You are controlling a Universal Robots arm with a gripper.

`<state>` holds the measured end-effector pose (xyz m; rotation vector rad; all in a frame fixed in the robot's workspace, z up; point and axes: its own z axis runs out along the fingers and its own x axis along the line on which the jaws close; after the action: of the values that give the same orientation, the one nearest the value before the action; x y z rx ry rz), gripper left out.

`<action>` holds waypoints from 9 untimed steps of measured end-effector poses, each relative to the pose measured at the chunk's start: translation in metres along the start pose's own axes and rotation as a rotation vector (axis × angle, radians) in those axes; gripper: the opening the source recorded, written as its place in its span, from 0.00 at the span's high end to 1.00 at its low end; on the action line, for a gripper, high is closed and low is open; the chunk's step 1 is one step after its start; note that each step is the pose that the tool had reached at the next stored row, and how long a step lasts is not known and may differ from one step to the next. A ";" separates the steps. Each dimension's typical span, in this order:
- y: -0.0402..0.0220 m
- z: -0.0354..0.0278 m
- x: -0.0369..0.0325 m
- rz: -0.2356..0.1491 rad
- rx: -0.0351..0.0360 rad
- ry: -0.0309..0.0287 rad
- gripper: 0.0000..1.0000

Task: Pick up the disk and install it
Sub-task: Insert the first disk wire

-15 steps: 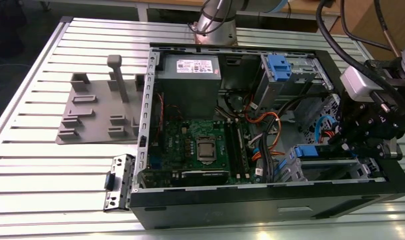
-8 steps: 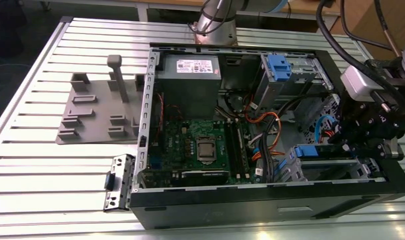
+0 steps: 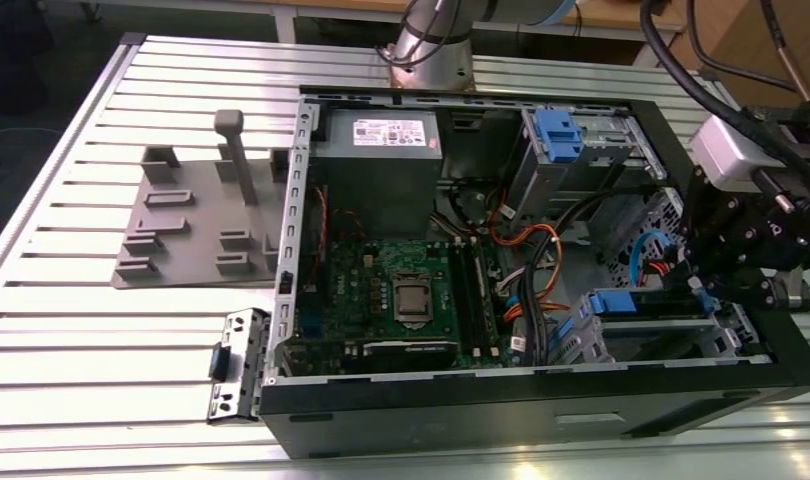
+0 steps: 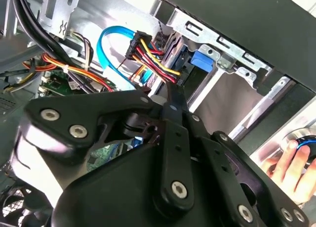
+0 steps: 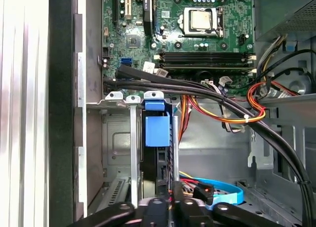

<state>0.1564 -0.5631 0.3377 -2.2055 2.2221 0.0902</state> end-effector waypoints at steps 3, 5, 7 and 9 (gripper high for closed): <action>-0.0043 -0.0002 -0.0001 0.000 -0.0076 -0.0035 0.90; -0.0104 -0.0003 -0.0001 0.001 -0.0169 -0.0056 0.90; -0.0187 -0.0006 -0.0002 0.001 -0.0257 -0.0058 0.90; -0.0240 -0.0046 -0.0004 0.001 -0.0284 -0.0069 0.90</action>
<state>0.1805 -0.5630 0.3415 -2.2145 2.2326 0.1299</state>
